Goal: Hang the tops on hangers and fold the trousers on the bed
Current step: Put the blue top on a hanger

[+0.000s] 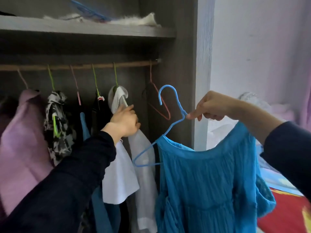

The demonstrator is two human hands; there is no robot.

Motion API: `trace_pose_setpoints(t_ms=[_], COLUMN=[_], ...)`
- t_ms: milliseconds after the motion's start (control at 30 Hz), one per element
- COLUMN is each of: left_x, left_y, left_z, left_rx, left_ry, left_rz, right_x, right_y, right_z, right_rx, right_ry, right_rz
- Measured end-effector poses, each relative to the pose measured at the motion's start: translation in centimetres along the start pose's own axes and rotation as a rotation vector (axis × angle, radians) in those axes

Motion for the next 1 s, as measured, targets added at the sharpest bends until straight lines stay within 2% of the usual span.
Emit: trace_pose_setpoints(t_ms=[100,200,400,467,567,767,900,1000], left_x=[3.3,6.1,8.1,8.2,8.3,9.6,10.8,12.2], left_y=[-2.2,-3.3,-3.0,-2.8,-2.4,0.1,2.3,4.0], left_z=[-0.6,-1.5,-1.4,-1.0,-0.1,1.2,3.1,4.6], left_rx=[0.111,0.150,0.039,0.024,-0.004,-0.260,-0.268,-0.332], left_ry=[-0.042,-0.061,-0.146,-0.162,-0.174,-0.141,-0.116,-0.079], left_rz=[0.054,0.151,0.082,0.031,-0.064,-0.345,-0.288,-0.304], right_x=[1.8,3.8,7.2,8.5,10.0,12.6,13.8,14.4], right_y=[-0.4,-0.5,0.1,-0.5,-1.3,-2.2,-2.3,-2.4], right_z=[1.0,2.2,4.4,5.5,8.0,14.4,18.3,21.1], right_rx=[-0.045,-0.156,-0.622,-0.713,-0.741,-0.720,-0.715,-0.670], right_ry=[-0.046,-0.063,-0.119,-0.113,-0.114,-0.081,-0.026,-0.006], right_rz=[-0.044,-0.087,-0.214,-0.249,-0.179,0.075,0.184,0.207])
Point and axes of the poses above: each hand's wrist, its own z-axis towards the middle knuckle, its own y-axis out of the back of the hand, x = y × z, the point moved 5 cm from there along z, towards the middle knuckle, and after that the axes turned 9 degrees about x, right-handed, at the moved point
